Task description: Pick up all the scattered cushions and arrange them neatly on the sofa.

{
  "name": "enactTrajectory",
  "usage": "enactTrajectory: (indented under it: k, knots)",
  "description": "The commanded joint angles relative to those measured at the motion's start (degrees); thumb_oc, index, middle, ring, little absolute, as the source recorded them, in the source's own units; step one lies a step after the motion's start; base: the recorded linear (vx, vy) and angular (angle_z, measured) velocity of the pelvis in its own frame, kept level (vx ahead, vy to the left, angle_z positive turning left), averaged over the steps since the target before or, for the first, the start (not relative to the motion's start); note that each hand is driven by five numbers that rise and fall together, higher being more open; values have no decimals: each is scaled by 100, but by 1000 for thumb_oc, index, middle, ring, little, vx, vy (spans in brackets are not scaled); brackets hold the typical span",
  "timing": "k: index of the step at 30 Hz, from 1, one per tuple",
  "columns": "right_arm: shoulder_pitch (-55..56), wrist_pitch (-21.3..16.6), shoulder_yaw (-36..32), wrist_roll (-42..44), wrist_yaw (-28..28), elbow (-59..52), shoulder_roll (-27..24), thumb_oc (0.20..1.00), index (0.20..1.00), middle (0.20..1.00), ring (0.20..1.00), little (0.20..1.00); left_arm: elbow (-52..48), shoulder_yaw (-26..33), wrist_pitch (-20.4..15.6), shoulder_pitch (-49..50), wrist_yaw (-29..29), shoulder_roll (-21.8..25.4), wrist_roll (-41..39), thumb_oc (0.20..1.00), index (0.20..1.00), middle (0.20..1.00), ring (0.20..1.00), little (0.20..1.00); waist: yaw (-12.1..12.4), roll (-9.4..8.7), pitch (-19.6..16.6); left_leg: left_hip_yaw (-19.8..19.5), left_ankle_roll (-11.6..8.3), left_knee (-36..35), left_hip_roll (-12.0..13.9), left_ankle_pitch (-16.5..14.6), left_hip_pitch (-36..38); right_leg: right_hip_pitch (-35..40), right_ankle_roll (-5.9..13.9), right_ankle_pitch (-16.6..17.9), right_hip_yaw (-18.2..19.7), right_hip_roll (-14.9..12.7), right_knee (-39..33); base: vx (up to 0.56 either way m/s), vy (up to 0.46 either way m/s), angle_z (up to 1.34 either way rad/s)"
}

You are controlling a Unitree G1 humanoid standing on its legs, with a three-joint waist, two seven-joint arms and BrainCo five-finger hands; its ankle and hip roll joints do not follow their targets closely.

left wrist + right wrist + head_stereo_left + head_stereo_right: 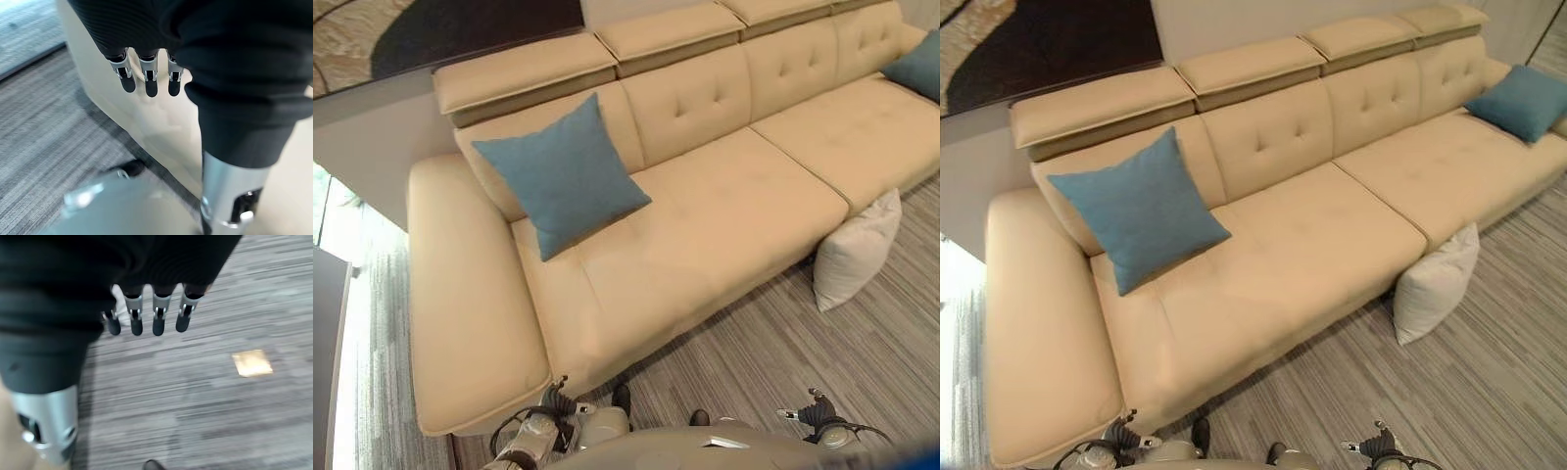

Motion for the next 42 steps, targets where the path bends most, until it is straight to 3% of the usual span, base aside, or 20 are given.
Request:
enactTrajectory:
  k: [1, 4, 6, 8, 9, 11, 12, 14, 15, 18, 21, 24, 26, 29, 33, 34, 36, 40, 41, 42]
  knots:
    - [-322, -12, 112, 172, -115, 26, -22, 1000, 1000, 1000, 1000, 1000, -57, 42, -122, -256, 84, -87, -1, 1000, 1000, 1000, 1000, 1000, 182, -95, 327, -552, 413, 528, -646, -1542, 248, 225, 1071, 958, 366, -155, -1197, -163, 135, -71]
    - [-343, 10, 115, 152, -87, -9, -33, 1000, 1000, 1000, 1000, 1000, -61, -11, -122, -271, 78, -107, 12, 1000, 1000, 1000, 1000, 1000, 114, 21, 323, -646, 471, 192, -582, -1504, 385, -175, 1197, 1121, 568, -179, -1066, -162, 159, -107]
    - [-414, 36, 120, 166, -85, -55, -20, 1000, 1000, 1000, 1000, 1000, -32, -34, -113, -330, 115, -76, 79, 1000, 1000, 1000, 1000, 1000, 18, 2, 383, -538, 531, 79, -593, -1466, 390, -550, 1321, 1343, 641, -278, -971, -202, 162, -50]
    - [-425, 47, 138, 135, -93, -92, 4, 1000, 1000, 1000, 1000, 1000, -29, -59, -126, -362, 119, -40, 126, 1000, 1000, 1000, 1000, 1000, -4, -22, 433, -349, 561, -36, -624, -1410, 364, -726, 1434, 1477, 643, -354, -997, -273, 185, -78]
    - [-427, 65, 127, 104, -88, -130, 44, 1000, 1000, 1000, 1000, 1000, 34, -4, -119, -379, 138, 55, 141, 1000, 1000, 1000, 1000, 1000, -14, -44, 554, -39, 590, -68, -632, -1320, 301, -955, 1469, 1532, 450, -431, -937, -352, 196, -151]
    - [-448, 13, 146, 101, -99, -158, 56, 1000, 1000, 1000, 1000, 1000, 91, 96, -102, -358, 137, 99, 98, 1000, 1000, 1000, 1000, 1000, 148, 12, 620, 280, 598, -7, -540, -1274, 204, -910, 1313, 1256, -362, -595, -705, -271, 141, -154]
    - [-461, 0, 160, 102, -97, -144, 63, 1000, 1000, 1000, 1000, 1000, 106, 133, -93, -327, 135, 116, 77, 1000, 1000, 1000, 1000, 1000, 172, 21, 602, 342, 615, -34, -522, -1239, 194, -873, 1239, 1166, -530, -611, -574, -136, 79, -157]
    - [-458, -22, 165, 123, -104, -114, 61, 1000, 1000, 1000, 1000, 1000, 127, 159, -76, -297, 134, 142, 60, 1000, 1000, 1000, 1000, 1000, 202, 19, 587, 407, 661, -79, -500, -1192, 222, -800, 1177, 1061, -549, -574, -363, -103, 27, -122]
    - [-419, -30, 155, 168, -75, -57, 65, 1000, 1000, 1000, 1000, 1000, 197, 198, -41, -209, 112, 184, 93, 1000, 1000, 1000, 1000, 1000, 288, 24, 458, 636, 737, -125, -429, -1123, 222, -500, 1095, 779, -519, -485, -56, -147, -13, -54]
    - [-406, -49, 116, 204, -120, -43, 82, 1000, 1000, 1000, 1000, 1000, 242, 237, -41, -167, 106, 159, 67, 1000, 1000, 1000, 1000, 1000, 481, 40, 350, 949, 698, -146, -306, -1087, 125, -132, 1100, 614, -843, -562, -142, -129, -66, -102]
    - [-374, -30, 82, 278, -141, -83, 90, 1000, 1000, 1000, 1000, 1000, 198, 264, -37, -171, 140, 125, -17, 1000, 1000, 1000, 1000, 1000, 503, 11, 247, 1030, 658, -230, -264, -1056, 169, 43, 1155, 695, -742, -483, -598, 18, -164, -75]
    - [-285, -35, 16, 388, -172, -39, 103, 1000, 1000, 1000, 1000, 1000, 173, 178, -39, -223, 149, 40, -63, 1000, 1000, 1000, 1000, 1000, 371, 53, 169, 1024, 579, -398, -174, -995, 328, 212, 1124, 740, -523, -271, -1014, 60, -200, -38]
    - [-149, -62, -71, 480, -198, 5, 133, 1000, 1000, 1000, 1000, 1000, 87, -37, -18, -318, 122, -34, 6, 1000, 1000, 1000, 1000, 1000, 210, 101, 243, 929, 469, -165, -52, -1031, 324, 325, 1037, 685, -440, -142, -1093, 21, -228, -18]
    - [-120, -78, -136, 589, -242, 53, 117, 1000, 1000, 1000, 1000, 1000, 73, -125, 3, -391, 117, -80, 10, 1000, 1000, 1000, 1000, 1000, 170, 80, 329, 835, 401, 265, -38, -1116, 224, 397, 973, 660, -381, -86, -1128, 15, -140, -8]
    - [-111, -92, -199, 702, -299, 95, 137, 1000, 1000, 1000, 1000, 1000, 89, -264, -15, -477, 97, -138, -6, 1000, 1000, 1000, 1000, 1000, 200, 46, 339, 381, 399, 277, -457, -1090, -162, 495, 988, 690, -237, 20, -1298, 135, -93, -3]
    - [-153, -89, -204, 727, -328, 78, 144, 1000, 1000, 1000, 1000, 1000, 130, -275, -30, -501, 93, -136, 14, 1000, 1000, 1000, 1000, 1000, 269, 61, 369, 377, 409, 186, -672, -833, -542, 602, 1006, 645, -5, 194, -1348, 227, -48, -17]
    - [-148, -69, -212, 716, -324, 74, 145, 1000, 1000, 1000, 1000, 1000, 146, -261, -28, -497, 84, -120, 44, 1000, 1000, 1000, 1000, 1000, 324, 91, 338, 414, 428, 68, -647, -785, -493, 710, 971, 518, 187, 300, -1363, 228, 15, -82]
    - [-86, -33, -223, 569, -247, 66, 164, 1000, 1000, 1000, 1000, 1000, 145, -174, -7, -380, 46, -56, 35, 1000, 1000, 1000, 1000, 1000, 344, 91, 231, 594, 581, -6, -538, -886, -184, 685, 974, 249, 328, 193, -623, 203, 93, -109]
    - [-102, -27, -221, 550, -220, 59, 159, 1000, 1000, 1000, 1000, 1000, 138, -157, -1, -371, 47, -29, 32, 1000, 1000, 1000, 1000, 1000, 348, 92, 235, 636, 617, -23, -514, -911, -110, 577, 1031, 249, 357, 167, -326, 190, 100, -96]
    - [-141, -6, -203, 518, -185, 31, 157, 1000, 1000, 1000, 1000, 1000, 79, -108, 9, -381, 63, 27, -33, 1000, 1000, 1000, 1000, 1000, 301, 126, 300, 702, 709, -5, -445, -972, 3, 185, 1217, 341, 350, 89, 444, 146, 77, -82]
